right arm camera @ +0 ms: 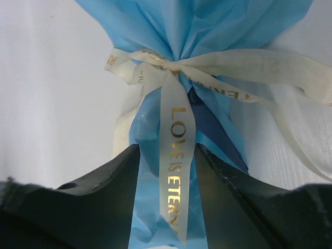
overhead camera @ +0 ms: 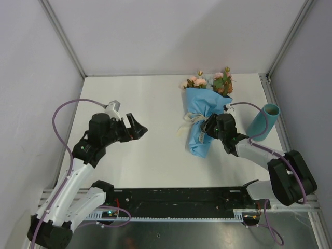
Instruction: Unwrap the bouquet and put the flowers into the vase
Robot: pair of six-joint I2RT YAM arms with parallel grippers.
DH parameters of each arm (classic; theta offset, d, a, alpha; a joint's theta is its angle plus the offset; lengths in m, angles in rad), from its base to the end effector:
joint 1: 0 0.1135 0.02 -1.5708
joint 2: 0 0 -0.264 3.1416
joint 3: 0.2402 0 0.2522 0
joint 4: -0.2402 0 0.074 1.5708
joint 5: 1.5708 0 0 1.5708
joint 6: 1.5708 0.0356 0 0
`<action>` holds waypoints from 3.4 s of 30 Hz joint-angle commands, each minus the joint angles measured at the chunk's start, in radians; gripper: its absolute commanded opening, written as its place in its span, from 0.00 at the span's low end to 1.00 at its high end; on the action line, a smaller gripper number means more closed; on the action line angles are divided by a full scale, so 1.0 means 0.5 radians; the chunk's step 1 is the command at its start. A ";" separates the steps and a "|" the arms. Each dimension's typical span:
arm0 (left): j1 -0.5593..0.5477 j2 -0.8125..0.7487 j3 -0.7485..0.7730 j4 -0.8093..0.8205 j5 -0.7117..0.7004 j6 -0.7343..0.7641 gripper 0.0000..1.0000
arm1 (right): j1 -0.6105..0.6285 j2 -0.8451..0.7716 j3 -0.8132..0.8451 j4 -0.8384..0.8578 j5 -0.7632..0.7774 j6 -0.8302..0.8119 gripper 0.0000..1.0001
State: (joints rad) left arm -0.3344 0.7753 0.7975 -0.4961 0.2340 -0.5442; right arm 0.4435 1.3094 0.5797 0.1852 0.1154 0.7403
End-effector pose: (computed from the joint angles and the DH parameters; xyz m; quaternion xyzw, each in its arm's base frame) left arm 0.1595 -0.0641 0.3141 -0.0282 0.8492 -0.3104 0.4263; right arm 0.2437 0.1113 0.1933 0.1566 0.8560 0.2318 0.4348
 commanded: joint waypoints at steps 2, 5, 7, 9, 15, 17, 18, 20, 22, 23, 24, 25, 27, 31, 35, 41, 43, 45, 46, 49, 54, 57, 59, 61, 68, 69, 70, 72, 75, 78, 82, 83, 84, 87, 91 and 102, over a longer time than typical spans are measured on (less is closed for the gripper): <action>-0.011 0.108 -0.030 0.091 0.048 -0.163 0.95 | 0.030 0.142 0.113 0.055 0.106 0.008 0.52; -0.040 0.226 -0.028 0.185 -0.065 -0.197 0.90 | 0.055 0.154 0.114 0.055 0.156 0.001 0.40; -0.115 0.316 -0.032 0.342 -0.067 -0.133 0.87 | 0.060 0.142 0.115 0.057 0.160 -0.012 0.24; -0.234 0.435 0.015 0.461 -0.154 0.005 0.86 | 0.066 0.109 0.117 0.044 0.154 -0.035 0.11; -0.485 0.969 0.262 0.721 -0.232 0.327 0.77 | 0.092 -0.038 0.116 -0.034 0.105 -0.135 0.00; -0.498 1.159 0.324 0.829 -0.139 0.335 0.73 | 0.094 -0.094 0.117 -0.077 0.080 -0.175 0.00; -0.501 1.243 0.326 0.892 -0.098 0.333 0.72 | 0.091 -0.128 0.115 -0.101 0.073 -0.193 0.00; -0.508 1.373 0.307 1.068 -0.029 0.341 0.71 | 0.088 -0.186 0.111 -0.171 0.071 -0.221 0.03; -0.516 1.491 0.309 1.163 -0.010 0.359 0.71 | 0.076 -0.240 0.093 -0.222 0.049 -0.251 0.01; -0.520 1.540 0.319 1.180 -0.017 0.368 0.71 | 0.070 -0.265 0.073 -0.233 0.030 -0.265 0.00; -0.526 1.593 0.334 1.191 -0.020 0.392 0.71 | 0.063 -0.301 0.052 -0.236 -0.001 -0.276 0.00; -0.539 1.629 0.348 1.197 -0.025 0.417 0.71 | 0.057 -0.328 0.023 -0.225 -0.041 -0.286 0.00; -0.569 1.699 0.387 1.202 -0.047 0.481 0.71 | 0.045 -0.390 -0.022 -0.192 -0.098 -0.292 0.00; -0.598 1.841 0.433 1.226 -0.025 0.535 0.70 | 0.032 -0.479 -0.075 -0.161 -0.161 -0.282 0.00; -0.637 1.998 0.533 1.251 0.150 0.601 0.69 | 0.025 -0.517 -0.101 -0.145 -0.200 -0.258 0.00; -0.708 2.131 0.575 1.260 0.323 0.714 0.68 | 0.010 -0.578 -0.116 -0.162 -0.206 -0.246 0.00; -0.739 2.171 0.580 1.262 0.363 0.743 0.67 | 0.001 -0.596 -0.121 -0.163 -0.206 -0.245 0.00; -0.758 2.204 0.585 1.261 0.366 0.759 0.67 | -0.004 -0.610 -0.126 -0.164 -0.208 -0.244 0.00; -0.766 2.216 0.587 1.261 0.362 0.763 0.67 | -0.007 -0.614 -0.130 -0.165 -0.207 -0.244 0.00; -0.792 2.239 0.591 1.264 0.357 0.800 0.66 | -0.015 -0.626 -0.138 -0.168 -0.206 -0.247 0.00; -0.837 2.271 0.608 1.265 0.338 0.846 0.65 | -0.029 -0.646 -0.155 -0.162 -0.260 -0.242 0.00; -0.852 2.286 0.610 1.265 0.324 0.847 0.64 | -0.040 -0.651 -0.161 -0.158 -0.272 -0.236 0.00; -0.861 2.291 0.605 1.265 0.312 0.853 0.64 | -0.043 -0.655 -0.166 -0.156 -0.279 -0.234 0.00; -0.866 2.295 0.601 1.265 0.308 0.850 0.61 | -0.045 -0.662 -0.177 -0.154 -0.283 -0.235 0.00; -0.864 2.290 0.573 1.265 0.307 0.847 0.53 | -0.092 -0.679 -0.223 -0.147 -0.306 -0.232 0.00; -0.865 2.288 0.569 1.265 0.307 0.848 0.50 | -0.097 -0.683 -0.225 -0.148 -0.311 -0.230 0.00; -0.865 2.286 0.567 1.265 0.302 0.851 0.47 | -0.102 -0.689 -0.227 -0.151 -0.314 -0.230 0.00; -0.865 2.269 0.555 1.265 0.273 0.857 0.36 | -0.110 -0.701 -0.229 -0.158 -0.316 -0.229 0.00; -0.865 2.222 0.532 1.254 0.155 0.867 0.09 | -0.118 -0.706 -0.240 -0.160 -0.300 -0.229 0.00; -0.855 2.137 0.514 1.219 0.024 0.856 0.01 | -0.136 -0.682 -0.247 -0.137 -0.299 -0.226 0.00; -0.815 2.000 0.528 1.130 -0.056 0.784 0.00 | -0.158 -0.613 -0.248 -0.051 -0.313 -0.226 0.00; -0.802 1.961 0.534 1.095 -0.093 0.760 0.00 | -0.159 -0.587 -0.245 -0.026 -0.318 -0.221 0.00; -0.791 1.934 0.542 1.050 -0.149 0.740 0.00 | -0.161 -0.566 -0.239 -0.007 -0.320 -0.214 0.00; -0.735 1.893 0.570 0.885 -0.416 0.690 0.00 | -0.160 -0.484 -0.221 0.028 -0.276 -0.215 0.00; -0.640 1.852 0.559 0.767 -0.649 0.585 0.00 | -0.222 -0.398 -0.167 -0.072 -0.194 -0.229 0.00; -0.319 1.641 0.442 0.752 -0.660 0.247 0.00 | -0.291 -0.469 -0.156 -0.163 -0.100 -0.247 0.00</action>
State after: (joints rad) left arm -0.5644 1.6547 1.0309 -0.1177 -0.0433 -0.3168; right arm 0.3107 1.0939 0.4625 0.1059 0.0017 0.6273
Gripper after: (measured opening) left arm 0.005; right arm 0.009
